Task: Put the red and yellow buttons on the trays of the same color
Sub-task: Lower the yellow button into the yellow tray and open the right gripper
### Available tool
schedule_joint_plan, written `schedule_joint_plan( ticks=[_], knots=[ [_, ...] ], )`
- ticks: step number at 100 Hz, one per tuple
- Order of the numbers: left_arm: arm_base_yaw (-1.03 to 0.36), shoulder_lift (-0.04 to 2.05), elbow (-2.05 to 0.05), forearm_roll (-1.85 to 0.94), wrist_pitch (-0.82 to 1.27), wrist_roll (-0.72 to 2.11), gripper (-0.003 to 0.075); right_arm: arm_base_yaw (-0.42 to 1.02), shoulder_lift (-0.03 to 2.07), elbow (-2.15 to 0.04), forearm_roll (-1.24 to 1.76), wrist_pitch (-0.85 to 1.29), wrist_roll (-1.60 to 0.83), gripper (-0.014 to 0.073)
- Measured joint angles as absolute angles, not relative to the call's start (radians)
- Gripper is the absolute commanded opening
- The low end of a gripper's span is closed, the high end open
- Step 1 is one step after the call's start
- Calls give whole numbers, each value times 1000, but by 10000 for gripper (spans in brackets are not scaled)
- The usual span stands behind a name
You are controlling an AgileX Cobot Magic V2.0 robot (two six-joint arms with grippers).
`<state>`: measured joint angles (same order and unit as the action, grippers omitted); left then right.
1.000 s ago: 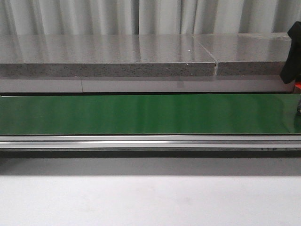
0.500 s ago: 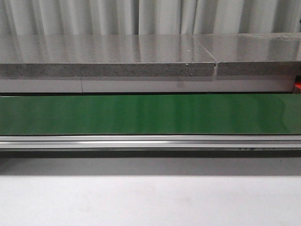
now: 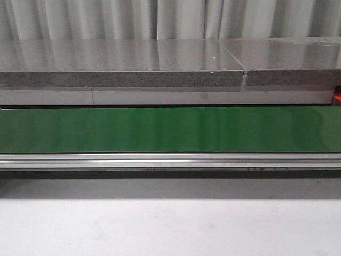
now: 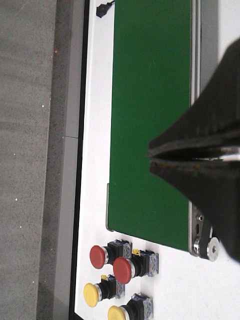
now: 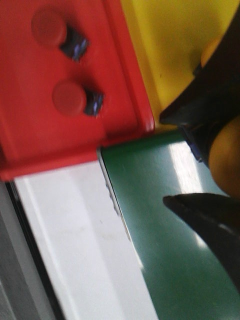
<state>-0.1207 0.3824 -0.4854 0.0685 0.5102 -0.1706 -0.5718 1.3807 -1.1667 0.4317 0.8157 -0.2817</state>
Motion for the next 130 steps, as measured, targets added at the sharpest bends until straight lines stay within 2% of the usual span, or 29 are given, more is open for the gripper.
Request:
schedule_joint_plan(
  ticks=[17,29,72,130],
  knots=[
    [-121,382,-485,69,510,-171,-19,-729,1409,-1168,432,764,-215,202],
    [-121,382,-485,69,510,-171,-19,-782,1447,-1168,432,742,-202,202],
    [-121,382,-485,69,510,-171,-19,-787,1654,-1168,442,675,-197,202],
    [-121,382,-485,69,510,-171,-19,-787,1816,-1169,448,623,-197,207]
  ],
)
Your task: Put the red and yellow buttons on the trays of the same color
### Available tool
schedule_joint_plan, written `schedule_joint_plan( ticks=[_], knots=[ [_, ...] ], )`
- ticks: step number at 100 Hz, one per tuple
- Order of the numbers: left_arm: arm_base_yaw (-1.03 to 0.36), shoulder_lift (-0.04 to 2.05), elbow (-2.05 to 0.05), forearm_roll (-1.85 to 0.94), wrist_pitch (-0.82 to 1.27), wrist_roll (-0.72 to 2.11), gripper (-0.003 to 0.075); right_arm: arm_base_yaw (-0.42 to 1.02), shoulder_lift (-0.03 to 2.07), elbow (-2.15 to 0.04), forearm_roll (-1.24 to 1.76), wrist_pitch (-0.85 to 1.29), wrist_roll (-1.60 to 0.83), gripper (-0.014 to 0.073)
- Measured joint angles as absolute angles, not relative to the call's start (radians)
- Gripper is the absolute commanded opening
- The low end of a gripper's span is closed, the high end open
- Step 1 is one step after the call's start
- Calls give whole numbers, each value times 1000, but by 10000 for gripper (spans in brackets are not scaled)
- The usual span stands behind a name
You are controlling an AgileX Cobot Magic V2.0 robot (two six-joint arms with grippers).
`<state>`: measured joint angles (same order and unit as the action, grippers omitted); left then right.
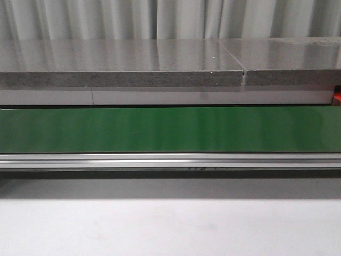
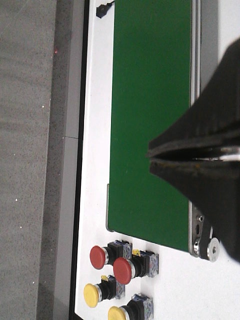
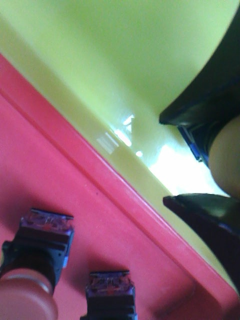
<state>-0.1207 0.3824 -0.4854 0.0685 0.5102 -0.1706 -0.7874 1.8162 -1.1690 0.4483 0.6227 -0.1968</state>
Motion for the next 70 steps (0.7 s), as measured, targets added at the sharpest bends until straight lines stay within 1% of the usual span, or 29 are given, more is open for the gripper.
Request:
schedule_joint_plan(
  ticks=[10,16,26,32,37,44,51,70],
  knots=[
    [-121,382,-485,69,510,-171,-19,-787,1827,-1169,449,621,-197,209],
    [-121,382,-485,69,510,-171,-19,-787,1829,-1171,451,621,-197,233],
    [-121,382,-485,69,510,-171,-19,-787,1831,-1173,451,621,-197,354],
    [-121,382,-485,69,510,-171,-19,-787,1831,-1173,451,621,-197,466],
    [-121,382,-485,69,510,-171,-19,-787,1832,-1173,451,621,-197,533],
    [-121,382,-485,69,510,-171,-19,-787,1835,-1173,451,621,-197,595],
    [-121,382,-485,69,510,-171,-19,-787,1835,-1173,453,621,-197,615],
    [-121,382,-485,69,510,-171,-19,-787,1811,-1173,460,621,-197,615]
  ],
)
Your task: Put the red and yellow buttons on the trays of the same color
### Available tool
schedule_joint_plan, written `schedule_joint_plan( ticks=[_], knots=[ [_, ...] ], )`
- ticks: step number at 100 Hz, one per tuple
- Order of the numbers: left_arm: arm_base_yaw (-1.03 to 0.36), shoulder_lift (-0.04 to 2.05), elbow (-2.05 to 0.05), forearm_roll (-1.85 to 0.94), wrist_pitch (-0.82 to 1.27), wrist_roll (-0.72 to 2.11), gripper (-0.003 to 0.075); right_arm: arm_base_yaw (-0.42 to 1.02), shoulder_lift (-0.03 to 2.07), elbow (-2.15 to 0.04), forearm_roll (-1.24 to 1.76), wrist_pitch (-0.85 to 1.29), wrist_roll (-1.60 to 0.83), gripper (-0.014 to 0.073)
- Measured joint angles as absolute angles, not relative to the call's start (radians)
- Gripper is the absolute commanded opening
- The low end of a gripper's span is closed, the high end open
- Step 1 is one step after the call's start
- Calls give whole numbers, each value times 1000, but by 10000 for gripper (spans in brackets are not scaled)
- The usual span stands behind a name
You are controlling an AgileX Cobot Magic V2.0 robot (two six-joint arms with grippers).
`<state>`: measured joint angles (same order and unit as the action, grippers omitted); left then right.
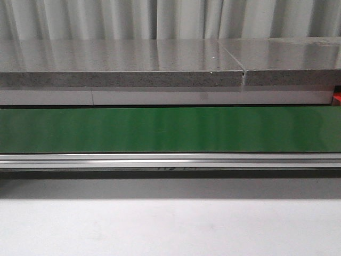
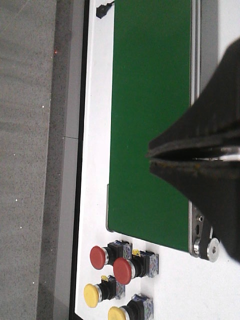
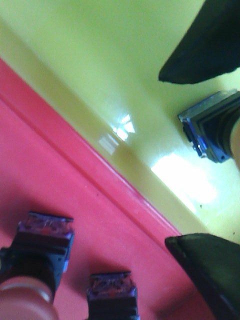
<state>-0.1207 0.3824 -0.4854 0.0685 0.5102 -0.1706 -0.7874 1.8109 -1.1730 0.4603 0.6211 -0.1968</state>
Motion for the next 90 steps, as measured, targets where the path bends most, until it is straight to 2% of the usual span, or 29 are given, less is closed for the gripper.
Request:
schedule_joint_plan(
  ticks=[25,42,90],
  knots=[
    [-121,382,-485,69,510,-171,-19,-780,1693,-1173,488,621,-197,615],
    [-121,382,-485,69,510,-171,-19,-720,1586,-1173,488,619,-204,615],
    [-121,382,-485,69,510,-171,-19,-335,1296,-1146,495,632,-377,615]
  ],
)
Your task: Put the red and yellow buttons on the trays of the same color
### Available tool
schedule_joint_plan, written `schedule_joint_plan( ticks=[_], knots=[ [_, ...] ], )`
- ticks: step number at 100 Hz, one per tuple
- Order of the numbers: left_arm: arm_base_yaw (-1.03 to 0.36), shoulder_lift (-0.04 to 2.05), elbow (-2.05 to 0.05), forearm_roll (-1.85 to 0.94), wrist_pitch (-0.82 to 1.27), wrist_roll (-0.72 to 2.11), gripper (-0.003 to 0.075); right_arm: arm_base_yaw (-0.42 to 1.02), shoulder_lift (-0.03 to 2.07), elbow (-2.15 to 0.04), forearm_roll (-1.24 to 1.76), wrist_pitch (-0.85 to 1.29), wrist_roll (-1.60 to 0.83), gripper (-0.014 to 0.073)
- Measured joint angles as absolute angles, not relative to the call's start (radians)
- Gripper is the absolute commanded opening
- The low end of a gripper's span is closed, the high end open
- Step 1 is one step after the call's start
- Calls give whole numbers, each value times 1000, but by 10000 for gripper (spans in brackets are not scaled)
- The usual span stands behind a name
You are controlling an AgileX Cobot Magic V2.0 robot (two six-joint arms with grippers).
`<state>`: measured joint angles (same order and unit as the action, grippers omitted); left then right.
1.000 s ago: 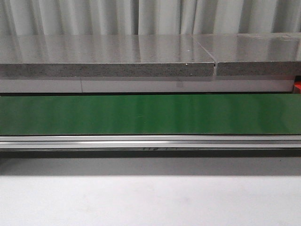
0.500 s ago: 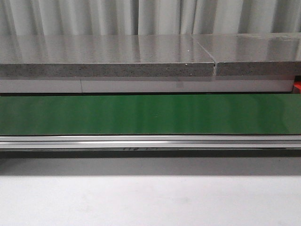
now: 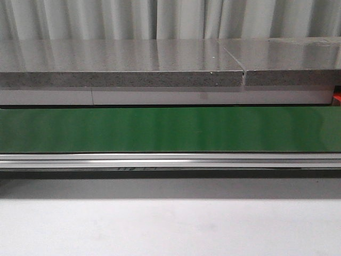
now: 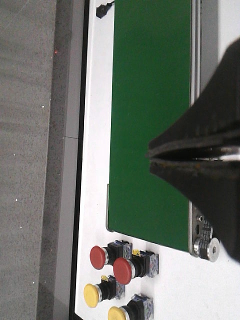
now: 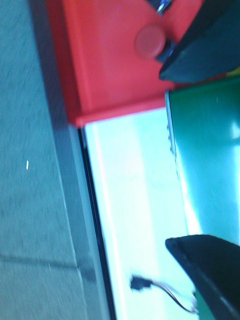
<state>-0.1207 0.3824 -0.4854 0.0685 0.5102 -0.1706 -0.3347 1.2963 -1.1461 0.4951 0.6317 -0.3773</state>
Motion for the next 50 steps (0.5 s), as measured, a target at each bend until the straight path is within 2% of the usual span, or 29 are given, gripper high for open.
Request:
schedule_joint_plan(
  ticks=[20,44,50],
  knots=[
    [-121,382,-485,69,510,-171,-19,-257,1159,-1024,495,632,-418,615],
    [-121,382,-485,69,510,-171,-19,-248,976,-844,495,626,-463,612],
    [-121,382,-485,69,510,-171,-19,-248,930,-810,495,626,-467,587]
  ],
)
